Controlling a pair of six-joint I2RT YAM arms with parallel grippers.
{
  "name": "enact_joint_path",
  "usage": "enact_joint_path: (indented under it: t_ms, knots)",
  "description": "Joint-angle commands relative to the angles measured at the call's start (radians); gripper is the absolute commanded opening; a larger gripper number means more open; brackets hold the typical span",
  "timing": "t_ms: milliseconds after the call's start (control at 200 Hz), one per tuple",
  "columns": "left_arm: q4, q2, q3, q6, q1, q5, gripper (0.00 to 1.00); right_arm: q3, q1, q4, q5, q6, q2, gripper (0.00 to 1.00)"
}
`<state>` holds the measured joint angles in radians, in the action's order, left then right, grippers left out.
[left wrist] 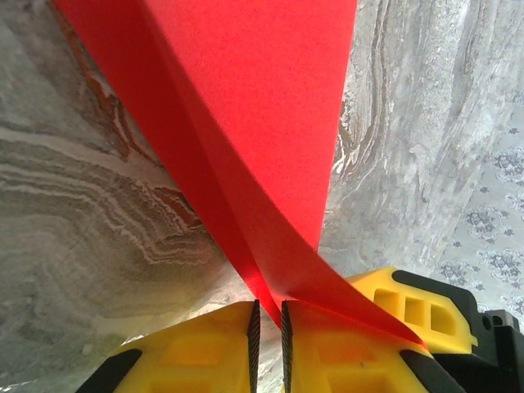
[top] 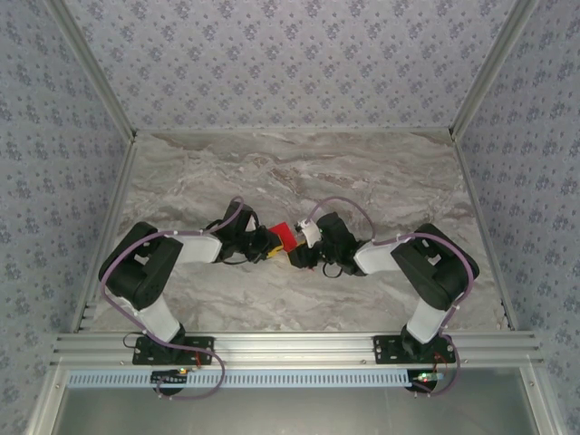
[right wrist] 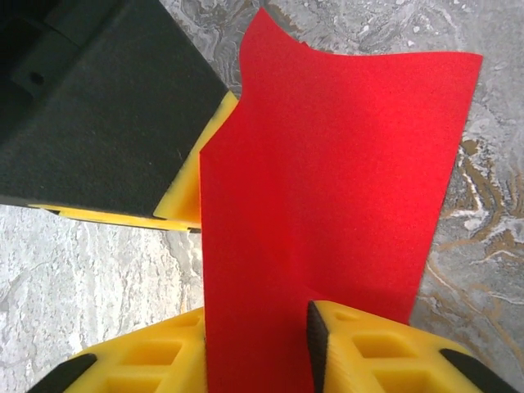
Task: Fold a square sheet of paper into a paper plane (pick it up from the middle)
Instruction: Fold the wing for the fifth time at the center of the table.
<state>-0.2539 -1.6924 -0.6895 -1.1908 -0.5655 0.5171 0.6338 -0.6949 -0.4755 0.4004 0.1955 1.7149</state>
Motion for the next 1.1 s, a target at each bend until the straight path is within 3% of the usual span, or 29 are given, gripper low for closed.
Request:
enact_joint_path:
  t_ms: [0,185,390,635,1094]
  knots:
    - [0.021,-0.005,-0.022,0.008,-0.010,0.023,0.18,0.026,0.004,0.036,0.005,0.015,-0.002,0.29]
    - [0.028,0.030,-0.018,0.019,-0.010,0.015,0.18,0.026,0.006,0.040,0.008,0.039,0.012,0.14]
    - [0.028,0.091,0.011,0.033,-0.010,-0.009,0.18,0.027,0.041,0.003,0.081,0.119,0.034,0.04]
    - [-0.010,0.121,0.042,0.042,-0.012,-0.003,0.18,0.052,0.068,-0.024,0.204,0.229,0.073,0.01]
    - [-0.079,0.082,0.053,0.044,-0.027,-0.016,0.17,0.118,0.072,0.018,0.281,0.334,0.148,0.00]
